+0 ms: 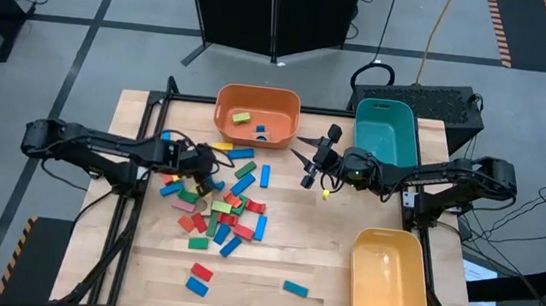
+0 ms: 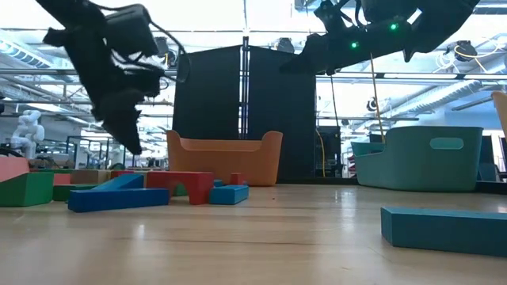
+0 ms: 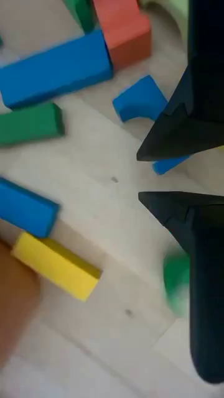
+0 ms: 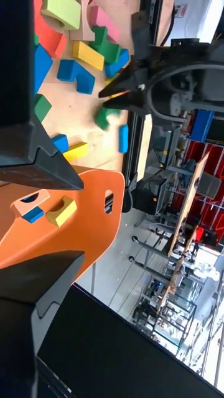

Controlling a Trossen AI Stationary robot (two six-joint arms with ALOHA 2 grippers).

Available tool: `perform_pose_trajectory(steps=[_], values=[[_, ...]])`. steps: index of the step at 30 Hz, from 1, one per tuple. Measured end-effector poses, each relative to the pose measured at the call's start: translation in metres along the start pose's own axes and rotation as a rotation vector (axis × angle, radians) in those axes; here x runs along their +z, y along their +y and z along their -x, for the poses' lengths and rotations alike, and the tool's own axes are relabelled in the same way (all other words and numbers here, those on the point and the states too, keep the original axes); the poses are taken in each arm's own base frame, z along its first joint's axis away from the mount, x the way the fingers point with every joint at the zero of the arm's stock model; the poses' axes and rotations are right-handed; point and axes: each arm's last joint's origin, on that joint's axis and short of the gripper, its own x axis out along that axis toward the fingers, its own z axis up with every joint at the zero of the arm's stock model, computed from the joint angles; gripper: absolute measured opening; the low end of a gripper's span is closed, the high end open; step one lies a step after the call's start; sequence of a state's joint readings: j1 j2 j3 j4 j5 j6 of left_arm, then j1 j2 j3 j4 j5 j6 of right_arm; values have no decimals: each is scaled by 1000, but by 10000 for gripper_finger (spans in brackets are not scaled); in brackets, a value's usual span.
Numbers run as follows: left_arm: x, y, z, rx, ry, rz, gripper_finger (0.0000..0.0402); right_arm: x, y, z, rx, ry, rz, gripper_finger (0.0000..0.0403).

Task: Sort blocks by size
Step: Put the green arch block into the orange bin

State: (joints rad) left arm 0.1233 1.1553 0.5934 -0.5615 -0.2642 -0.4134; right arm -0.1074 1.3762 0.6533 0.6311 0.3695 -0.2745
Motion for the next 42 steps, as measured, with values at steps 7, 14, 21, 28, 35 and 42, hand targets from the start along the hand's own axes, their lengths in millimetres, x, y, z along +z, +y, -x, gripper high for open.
perform_pose_trajectory(steps=[7, 14, 21, 28, 35, 42], values=[[21, -3, 18, -8, -34, -27, 67, 0, 0, 0, 1, 1, 3, 157], [23, 5, 25, 178, -39, -7, 70, 0, 0, 0, 1, 1, 7, 157], [14, 27, 15, 218, 76, 125, 155, 0, 0, 0, 1, 0, 7, 157], [-1, 47, 0, 232, 180, 166, 277, 0, 0, 0, 5, -1, 7, 157], [-4, 59, -10, 224, 174, 244, 304, 0, 0, 0, 4, -1, 7, 157], [-17, 71, -20, 257, 210, 297, 299, 0, 0, 0, 5, -1, 7, 157]])
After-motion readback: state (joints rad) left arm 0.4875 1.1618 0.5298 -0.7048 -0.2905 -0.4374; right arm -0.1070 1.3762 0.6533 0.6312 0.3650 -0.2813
